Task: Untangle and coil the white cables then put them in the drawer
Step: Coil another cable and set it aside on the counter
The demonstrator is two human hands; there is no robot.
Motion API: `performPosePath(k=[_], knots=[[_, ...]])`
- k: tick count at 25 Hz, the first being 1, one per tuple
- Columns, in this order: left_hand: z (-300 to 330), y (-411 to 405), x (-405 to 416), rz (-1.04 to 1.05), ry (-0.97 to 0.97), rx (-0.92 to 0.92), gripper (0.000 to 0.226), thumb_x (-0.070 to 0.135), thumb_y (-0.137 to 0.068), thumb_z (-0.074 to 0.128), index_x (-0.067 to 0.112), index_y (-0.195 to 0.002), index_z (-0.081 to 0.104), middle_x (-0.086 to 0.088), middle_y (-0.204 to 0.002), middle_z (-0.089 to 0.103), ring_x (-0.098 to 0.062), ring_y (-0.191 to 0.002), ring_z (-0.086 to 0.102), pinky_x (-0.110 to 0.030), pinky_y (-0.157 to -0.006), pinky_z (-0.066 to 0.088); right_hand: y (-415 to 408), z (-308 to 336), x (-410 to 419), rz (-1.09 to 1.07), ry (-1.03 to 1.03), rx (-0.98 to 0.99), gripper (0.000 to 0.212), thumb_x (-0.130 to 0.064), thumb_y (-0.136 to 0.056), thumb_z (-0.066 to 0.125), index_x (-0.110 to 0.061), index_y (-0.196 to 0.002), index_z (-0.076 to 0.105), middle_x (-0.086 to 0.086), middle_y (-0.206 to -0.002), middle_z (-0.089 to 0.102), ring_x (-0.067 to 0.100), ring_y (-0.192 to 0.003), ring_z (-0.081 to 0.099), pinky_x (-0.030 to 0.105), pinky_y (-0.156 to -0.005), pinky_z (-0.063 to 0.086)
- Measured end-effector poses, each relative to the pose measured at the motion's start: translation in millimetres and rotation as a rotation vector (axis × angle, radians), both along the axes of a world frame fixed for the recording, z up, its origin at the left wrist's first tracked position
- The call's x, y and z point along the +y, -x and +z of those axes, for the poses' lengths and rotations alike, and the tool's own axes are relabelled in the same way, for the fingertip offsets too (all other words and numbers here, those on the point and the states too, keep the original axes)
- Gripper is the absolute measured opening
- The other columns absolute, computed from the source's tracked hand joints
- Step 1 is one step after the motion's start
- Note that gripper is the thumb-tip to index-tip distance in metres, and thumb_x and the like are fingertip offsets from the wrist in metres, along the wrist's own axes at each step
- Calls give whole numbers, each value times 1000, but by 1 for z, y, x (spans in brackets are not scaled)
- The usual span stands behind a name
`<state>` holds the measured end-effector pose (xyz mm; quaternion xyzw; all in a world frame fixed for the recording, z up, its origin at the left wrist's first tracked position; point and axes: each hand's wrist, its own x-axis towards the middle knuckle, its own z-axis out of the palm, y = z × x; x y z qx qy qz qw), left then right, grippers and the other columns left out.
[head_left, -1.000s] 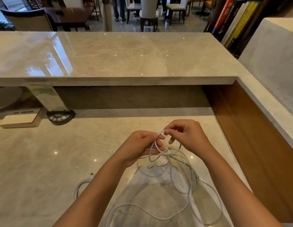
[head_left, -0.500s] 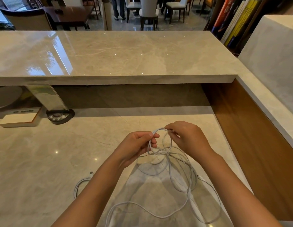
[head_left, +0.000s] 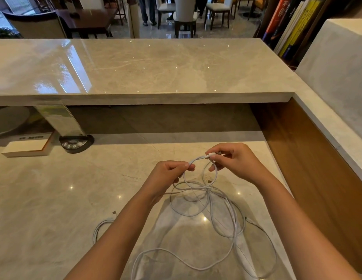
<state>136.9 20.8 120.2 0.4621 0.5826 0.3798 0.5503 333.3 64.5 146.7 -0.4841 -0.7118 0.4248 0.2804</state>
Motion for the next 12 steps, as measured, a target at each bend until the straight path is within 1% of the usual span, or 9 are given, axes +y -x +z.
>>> performPosePath(k=[2, 5, 7, 8, 10, 12], knots=[[-2, 0, -1, 4, -11, 38, 20, 19, -89, 57, 19, -83, 76, 15, -52, 59, -6, -55, 39, -14, -52, 37, -1, -2, -2, -29, 23, 25, 12, -11, -86, 63, -9, -95, 70, -1, -86, 69, 10, -69, 71, 18, -64, 56], [0, -4, -1, 9, -73, 106, 18, 21, -87, 60, 16, -78, 76, 11, -56, 63, -3, -48, 40, -14, -49, 37, -2, -4, -5, -77, 6, 46, 11, -10, -85, 63, -12, -94, 69, -1, -87, 67, 8, -69, 70, 14, -61, 54], [0, -5, 0, 0, -76, 87, 19, 21, -88, 59, 16, -82, 76, 7, -60, 64, -5, -46, 38, -15, -45, 34, -2, -4, -6, -100, -19, 60, 9, -9, -85, 63, -14, -91, 68, -3, -85, 66, 7, -66, 70, 13, -59, 53], [0, -6, 1, -8, -46, 36, 20, 21, -90, 56, 17, -86, 75, 4, -58, 60, -6, -45, 36, -15, -43, 32, -2, -4, -7, -108, -30, 67, 9, -10, -85, 63, -15, -91, 68, -3, -85, 66, 7, -65, 70, 13, -59, 54], [0, -5, 1, -43, 51, -149, 22, 18, -94, 50, 15, -92, 72, 5, -53, 51, -4, -42, 31, -15, -42, 26, 0, -4, -9, -139, -65, 73, 9, -11, -86, 63, -16, -91, 67, -2, -87, 66, 8, -65, 69, 16, -61, 56], [0, -3, 1, -87, 118, -353, 25, 14, -95, 46, 11, -95, 70, 5, -60, 51, -3, -43, 31, -15, -44, 26, 3, -5, -10, -188, -101, 80, 9, -13, -86, 63, -19, -91, 67, -5, -87, 66, 7, -67, 69, 17, -64, 56]])
